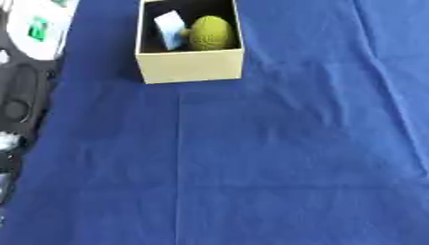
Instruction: Pick up objects on the table and place them in the box.
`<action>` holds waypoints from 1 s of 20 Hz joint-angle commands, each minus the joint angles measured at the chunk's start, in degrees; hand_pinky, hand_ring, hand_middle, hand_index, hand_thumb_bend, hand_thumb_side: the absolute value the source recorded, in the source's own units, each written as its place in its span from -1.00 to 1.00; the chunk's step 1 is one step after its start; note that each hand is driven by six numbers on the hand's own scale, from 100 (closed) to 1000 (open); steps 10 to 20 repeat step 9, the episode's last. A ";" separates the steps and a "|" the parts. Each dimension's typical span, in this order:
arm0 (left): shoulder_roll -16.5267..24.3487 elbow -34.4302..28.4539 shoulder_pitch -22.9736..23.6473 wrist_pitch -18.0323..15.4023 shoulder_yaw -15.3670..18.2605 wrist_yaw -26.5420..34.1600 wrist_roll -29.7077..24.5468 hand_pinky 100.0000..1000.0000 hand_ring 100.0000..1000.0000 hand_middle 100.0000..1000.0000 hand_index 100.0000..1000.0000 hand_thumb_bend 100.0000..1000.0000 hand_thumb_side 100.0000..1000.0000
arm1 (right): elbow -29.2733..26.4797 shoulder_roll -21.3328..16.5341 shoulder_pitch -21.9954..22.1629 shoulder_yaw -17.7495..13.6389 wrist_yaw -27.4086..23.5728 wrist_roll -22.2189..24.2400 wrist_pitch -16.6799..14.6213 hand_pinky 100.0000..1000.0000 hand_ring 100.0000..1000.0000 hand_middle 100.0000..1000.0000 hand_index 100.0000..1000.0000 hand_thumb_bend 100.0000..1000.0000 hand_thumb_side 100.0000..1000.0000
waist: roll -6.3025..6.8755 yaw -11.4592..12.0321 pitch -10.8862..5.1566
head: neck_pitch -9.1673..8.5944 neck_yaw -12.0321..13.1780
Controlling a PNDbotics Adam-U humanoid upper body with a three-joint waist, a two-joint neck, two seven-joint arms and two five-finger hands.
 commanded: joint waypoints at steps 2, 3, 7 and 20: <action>5.62 -14.30 6.05 3.40 2.67 11.40 5.13 0.67 0.35 0.21 0.60 -1.00 -0.39 | -0.87 -1.20 -0.89 -1.34 -0.61 -1.36 -2.40 0.78 0.36 -0.03 0.64 -1.00 -0.03 | -0.55 0.52 -1.62 | 0.01 -0.76; 6.25 -17.38 9.33 4.19 3.48 14.86 7.71 0.66 0.34 0.20 0.60 -1.00 -0.27 | -0.87 -1.12 -1.00 -1.41 -0.55 -1.83 -3.23 0.78 0.36 -0.03 0.64 -1.00 -0.05 | -0.70 0.78 -1.66 | -0.08 -0.91; 6.42 -20.52 17.56 0.90 5.82 23.17 15.42 0.65 0.33 0.19 0.59 -1.00 -0.08 | -0.87 -0.13 -1.65 -1.47 -0.77 -3.54 -5.94 0.79 0.36 -0.02 0.66 -1.00 -0.04 | -1.28 1.42 -1.65 | -0.42 -0.99; 5.81 -20.67 20.42 -2.20 6.79 24.87 18.30 0.65 0.33 0.19 0.59 -1.00 -0.04 | -0.87 0.59 -2.04 -1.37 -1.32 -4.08 -6.84 0.79 0.36 -0.01 0.66 -1.00 -0.04 | -1.54 1.51 -1.65 | -0.66 -0.75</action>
